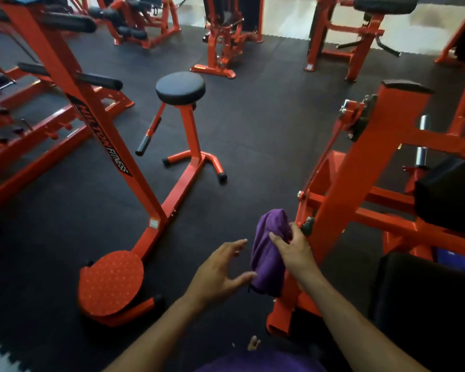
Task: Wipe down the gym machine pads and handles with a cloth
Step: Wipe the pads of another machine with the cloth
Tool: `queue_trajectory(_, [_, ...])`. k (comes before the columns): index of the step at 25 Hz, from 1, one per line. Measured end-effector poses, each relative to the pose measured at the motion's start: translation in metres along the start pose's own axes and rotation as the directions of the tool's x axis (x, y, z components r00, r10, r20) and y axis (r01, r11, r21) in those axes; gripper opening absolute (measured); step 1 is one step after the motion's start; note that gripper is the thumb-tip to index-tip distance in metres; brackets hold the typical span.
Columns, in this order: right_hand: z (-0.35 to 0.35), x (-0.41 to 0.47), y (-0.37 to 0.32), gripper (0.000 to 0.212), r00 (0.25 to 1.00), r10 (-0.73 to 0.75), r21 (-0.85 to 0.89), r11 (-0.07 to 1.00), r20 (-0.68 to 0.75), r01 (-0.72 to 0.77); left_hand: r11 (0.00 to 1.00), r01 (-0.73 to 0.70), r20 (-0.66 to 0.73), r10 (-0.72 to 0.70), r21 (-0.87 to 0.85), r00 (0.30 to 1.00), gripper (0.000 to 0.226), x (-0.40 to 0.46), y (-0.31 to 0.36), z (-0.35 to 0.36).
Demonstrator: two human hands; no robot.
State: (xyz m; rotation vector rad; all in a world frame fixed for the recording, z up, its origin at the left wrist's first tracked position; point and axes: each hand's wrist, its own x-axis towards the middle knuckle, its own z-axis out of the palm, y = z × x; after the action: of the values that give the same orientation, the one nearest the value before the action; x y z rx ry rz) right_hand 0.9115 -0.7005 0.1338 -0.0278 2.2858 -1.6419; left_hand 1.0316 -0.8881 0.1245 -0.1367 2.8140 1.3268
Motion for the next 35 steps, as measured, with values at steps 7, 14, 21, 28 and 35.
queue_trajectory(7, [0.031,0.114,-0.031,0.02,0.995,0.073,0.11,0.992,-0.07,-0.065,0.998,-0.052,-0.025,0.053,0.047,0.998,0.104,0.103,-0.023,-0.005])
queue_trajectory(14, [0.056,0.249,-0.072,0.021,0.988,0.025,-0.27,0.96,-0.155,-0.067,0.977,0.069,0.16,-0.102,0.2,0.982,0.099,0.247,-0.137,-0.08])
queue_trajectory(21, [0.05,0.349,-0.105,0.019,0.974,0.032,-0.443,0.886,-0.226,-0.132,0.938,0.156,0.19,-0.221,0.309,0.957,0.072,0.414,-0.202,-0.167])
queue_trajectory(28, [0.031,0.483,-0.097,0.019,0.955,0.11,-0.392,0.895,-0.274,-0.215,0.945,0.167,0.197,-0.227,0.281,0.954,0.062,0.587,-0.215,-0.177])
queue_trajectory(35, [-0.007,0.65,-0.114,0.02,0.927,0.168,-0.323,0.904,-0.336,-0.281,0.942,0.169,0.234,-0.241,0.29,0.942,0.063,0.775,-0.214,-0.191])
